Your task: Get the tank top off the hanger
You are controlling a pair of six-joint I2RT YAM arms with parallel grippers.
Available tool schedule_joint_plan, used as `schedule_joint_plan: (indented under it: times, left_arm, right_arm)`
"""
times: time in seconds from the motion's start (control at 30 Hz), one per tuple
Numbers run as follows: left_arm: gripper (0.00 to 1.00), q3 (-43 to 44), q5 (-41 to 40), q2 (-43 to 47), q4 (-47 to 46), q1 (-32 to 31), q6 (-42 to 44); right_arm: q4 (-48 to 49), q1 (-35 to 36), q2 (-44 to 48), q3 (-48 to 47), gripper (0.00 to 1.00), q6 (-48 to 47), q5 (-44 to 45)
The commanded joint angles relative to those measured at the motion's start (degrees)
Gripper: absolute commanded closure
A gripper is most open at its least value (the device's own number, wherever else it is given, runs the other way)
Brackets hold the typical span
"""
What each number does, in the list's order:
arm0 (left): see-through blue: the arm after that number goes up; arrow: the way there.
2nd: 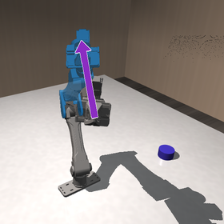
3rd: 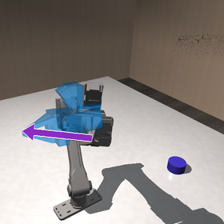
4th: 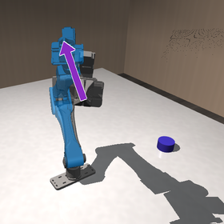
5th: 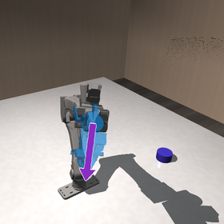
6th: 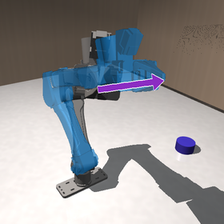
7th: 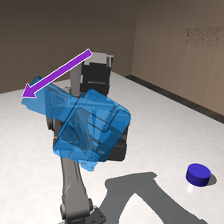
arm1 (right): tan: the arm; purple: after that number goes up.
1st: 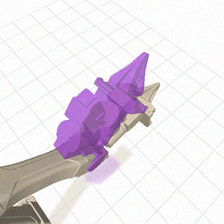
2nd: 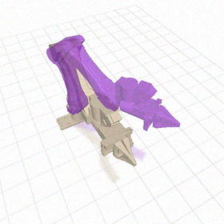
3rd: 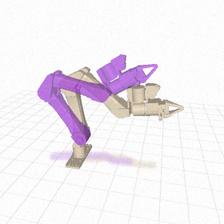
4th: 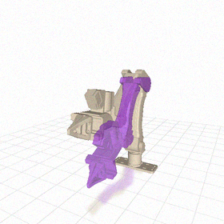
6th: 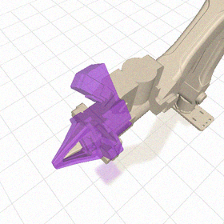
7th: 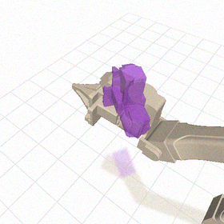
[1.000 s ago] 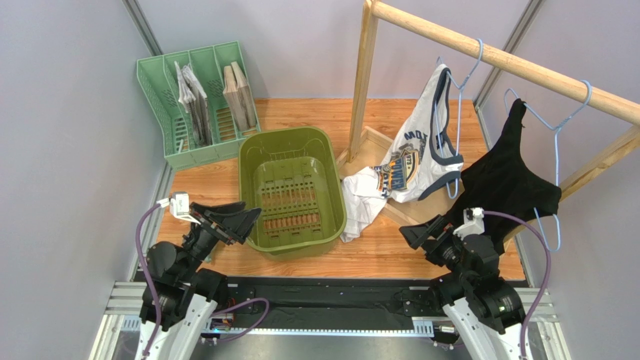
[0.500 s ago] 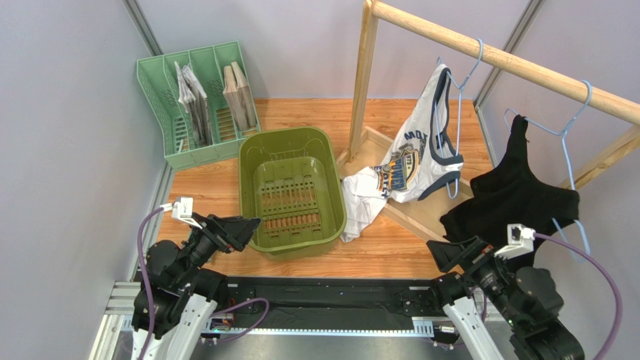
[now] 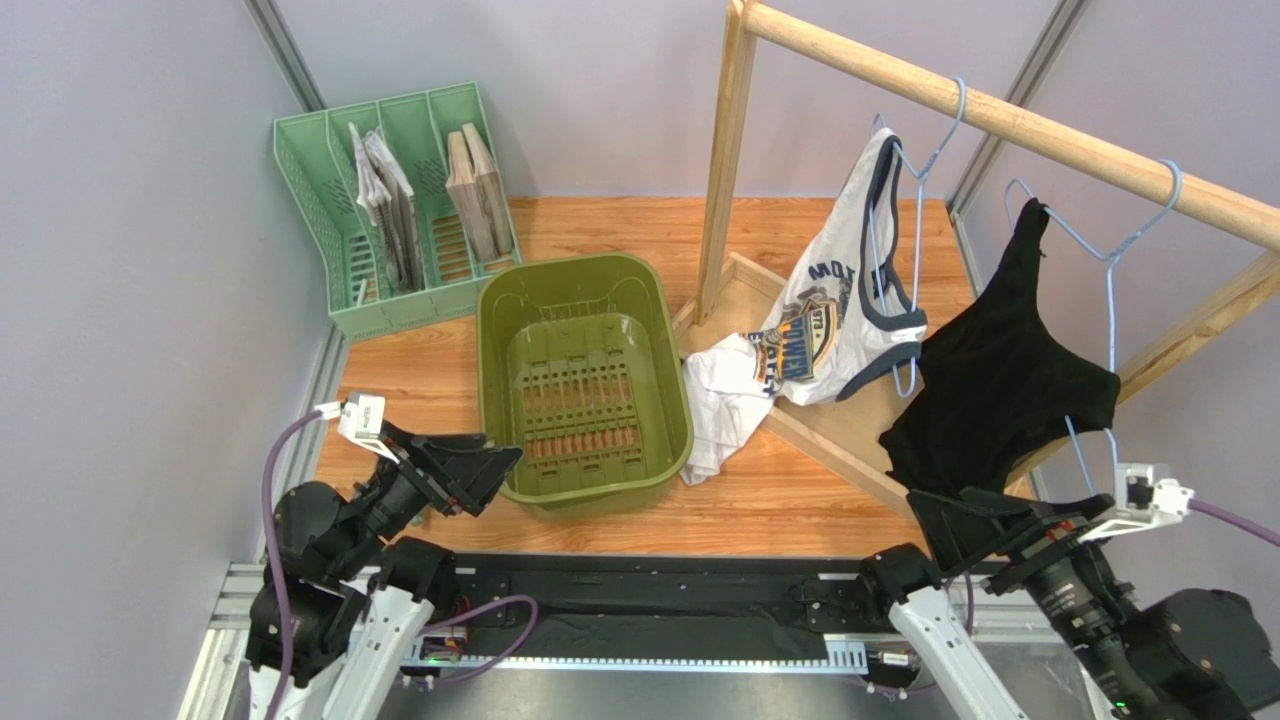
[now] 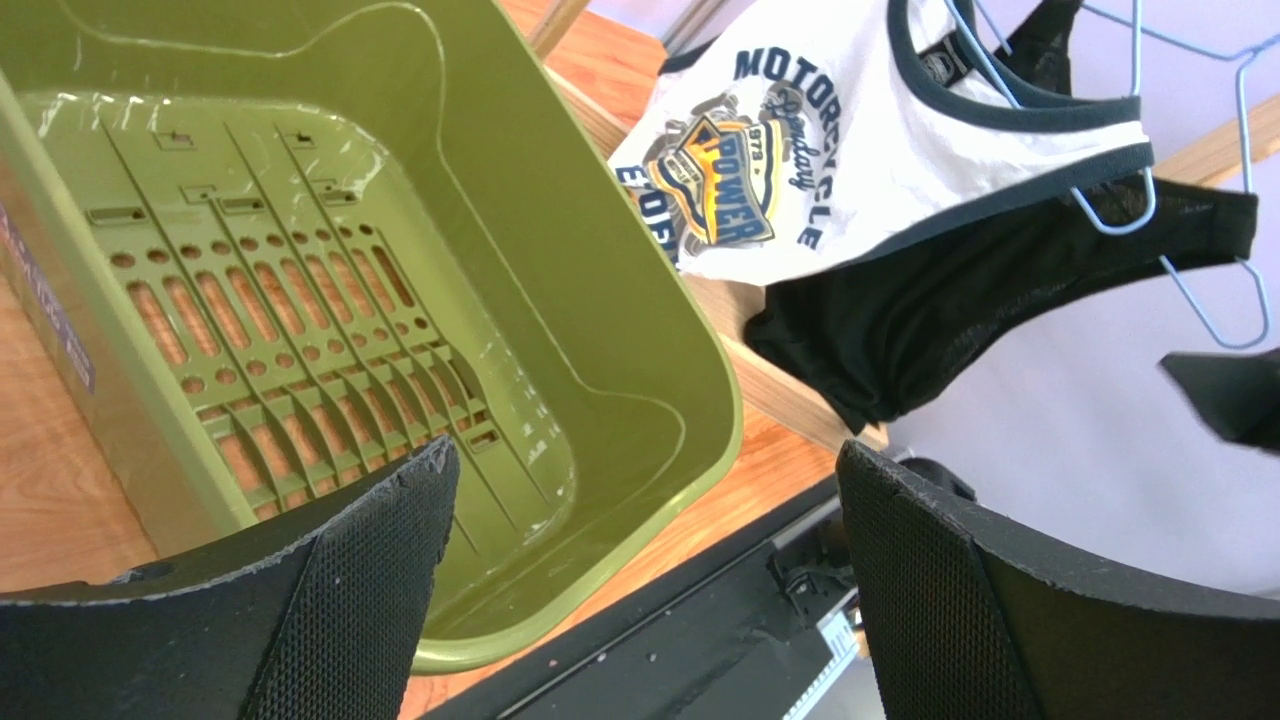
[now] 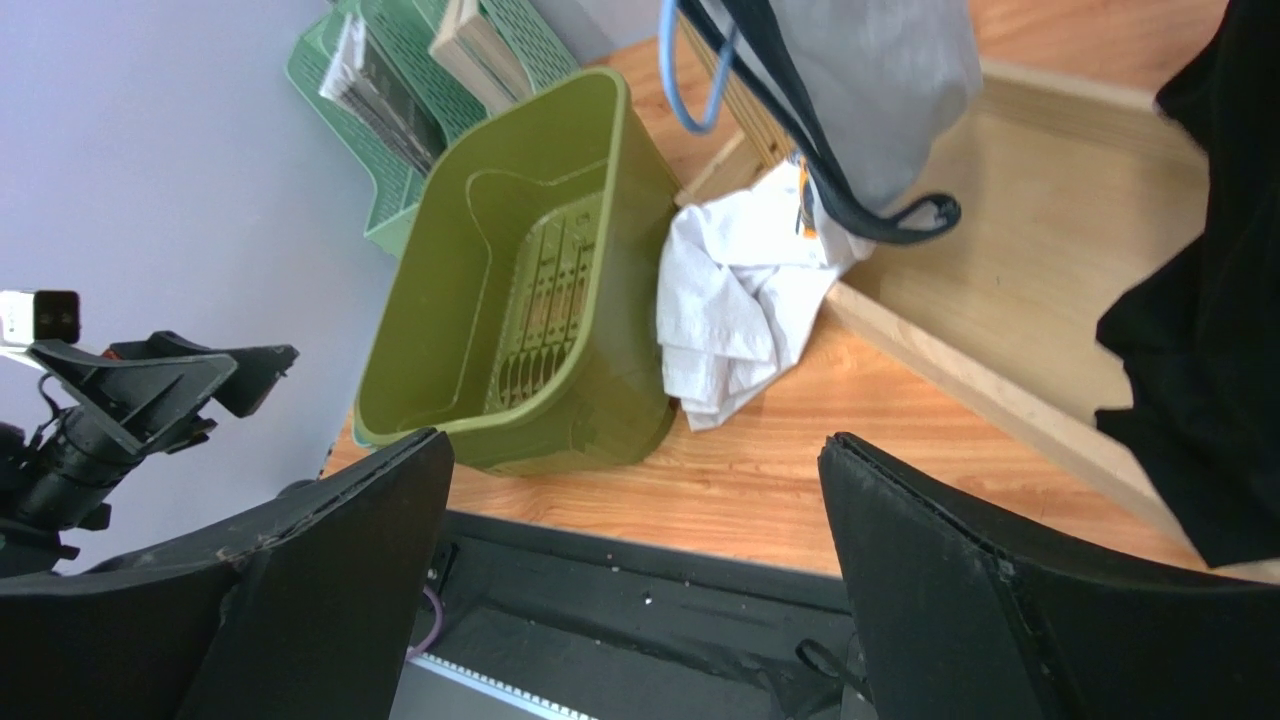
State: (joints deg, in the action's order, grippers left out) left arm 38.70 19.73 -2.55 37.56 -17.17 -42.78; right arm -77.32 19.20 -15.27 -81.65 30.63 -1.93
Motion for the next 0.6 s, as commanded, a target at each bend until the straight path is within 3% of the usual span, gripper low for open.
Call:
schedule_joint_plan:
  times: [0.0,0.33,0.57]
  left_arm:
    - [0.01,3.22,3.03,-4.04,0.58,0.03,4.46]
    - [0.02,5.60,5.15,-7.38,0.67,0.12,9.03]
    - [0.02,8.14,8.83,-10.37,0.06,0.12,10.44]
  right_arm:
    - [-2.49,0.05,-5.11,-7.02,0.00,-4.70,1.32]
    - [4.63,-0.04,-14.87,-18.01,0.00,-5.58,-3.69]
    - [6.30,0.05,-30.07,-26.54,0.00,-12.08,5.52]
